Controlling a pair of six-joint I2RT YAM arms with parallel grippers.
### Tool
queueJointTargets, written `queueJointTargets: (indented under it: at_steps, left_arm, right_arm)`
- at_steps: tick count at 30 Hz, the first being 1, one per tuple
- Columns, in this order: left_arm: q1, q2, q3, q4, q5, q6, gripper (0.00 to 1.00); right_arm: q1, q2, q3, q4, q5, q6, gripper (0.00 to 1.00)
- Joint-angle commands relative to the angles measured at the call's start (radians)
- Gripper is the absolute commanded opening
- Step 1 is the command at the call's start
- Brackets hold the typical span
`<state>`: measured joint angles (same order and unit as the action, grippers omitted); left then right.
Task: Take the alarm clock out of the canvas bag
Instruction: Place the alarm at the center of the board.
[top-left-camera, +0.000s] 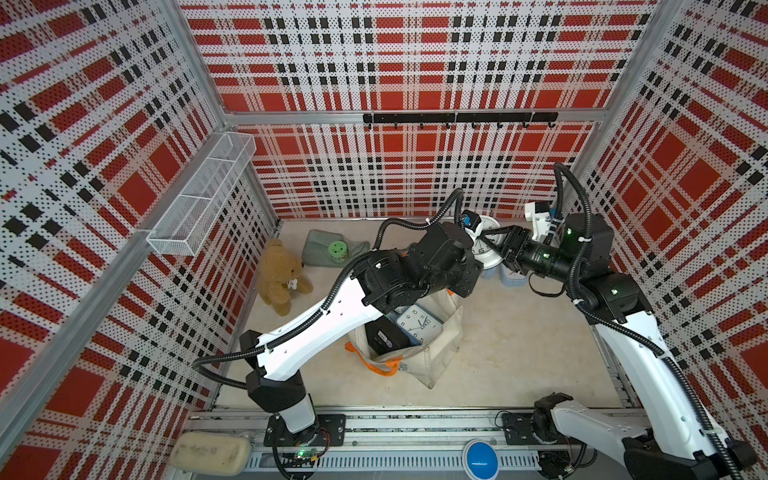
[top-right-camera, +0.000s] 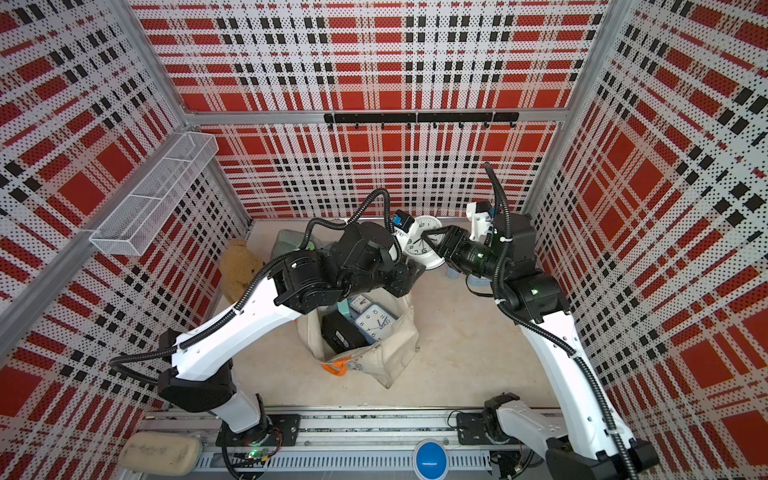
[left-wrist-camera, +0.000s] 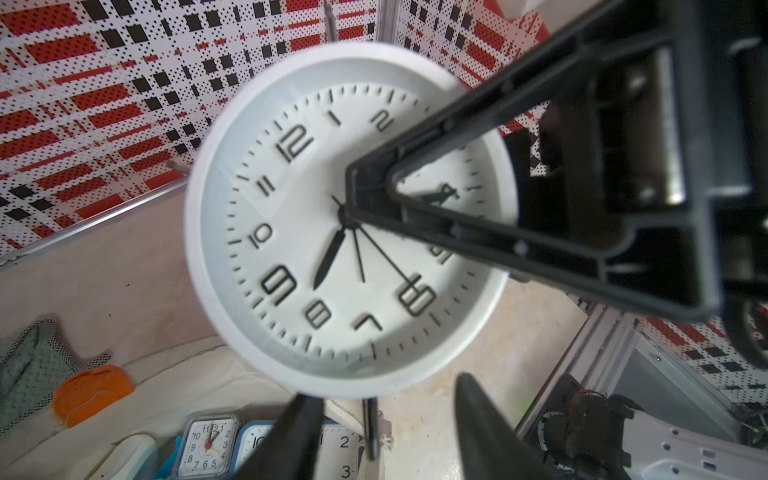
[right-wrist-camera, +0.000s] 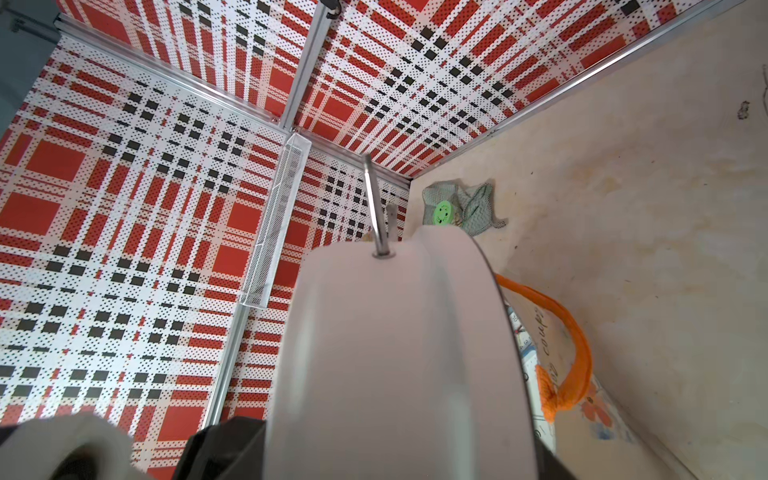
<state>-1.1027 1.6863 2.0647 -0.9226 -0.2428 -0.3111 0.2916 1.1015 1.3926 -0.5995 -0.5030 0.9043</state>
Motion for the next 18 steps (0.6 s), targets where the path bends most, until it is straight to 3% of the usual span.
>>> queueJointTargets:
  at_steps: [1, 6, 9, 15, 18]
  left_arm:
    - [0.018, -0.048, -0.041, 0.044, -0.043, -0.015, 1.0]
    - [0.047, -0.135, -0.147, 0.042, -0.111, -0.036, 0.99]
    - [0.072, -0.212, -0.232, 0.042, -0.18, -0.048, 0.99]
    - [0.148, -0.325, -0.357, 0.044, -0.221, -0.063, 0.99]
    - [0.181, -0.344, -0.382, 0.044, -0.198, -0.065, 0.99]
  right_arm:
    - [-0.029, 0.0, 0.028, 0.041, -0.036, -0.027, 0.54]
    - [-0.108, 0.009, 0.024, 0.025, -0.053, -0.076, 0.55]
    - [-0.127, 0.045, 0.029, -0.02, 0.0, -0.165, 0.56]
    - [-0.126, 0.192, -0.022, 0.065, 0.049, -0.251, 0.6]
    - [-0.127, 0.32, 0.035, 0.042, 0.04, -0.34, 0.61]
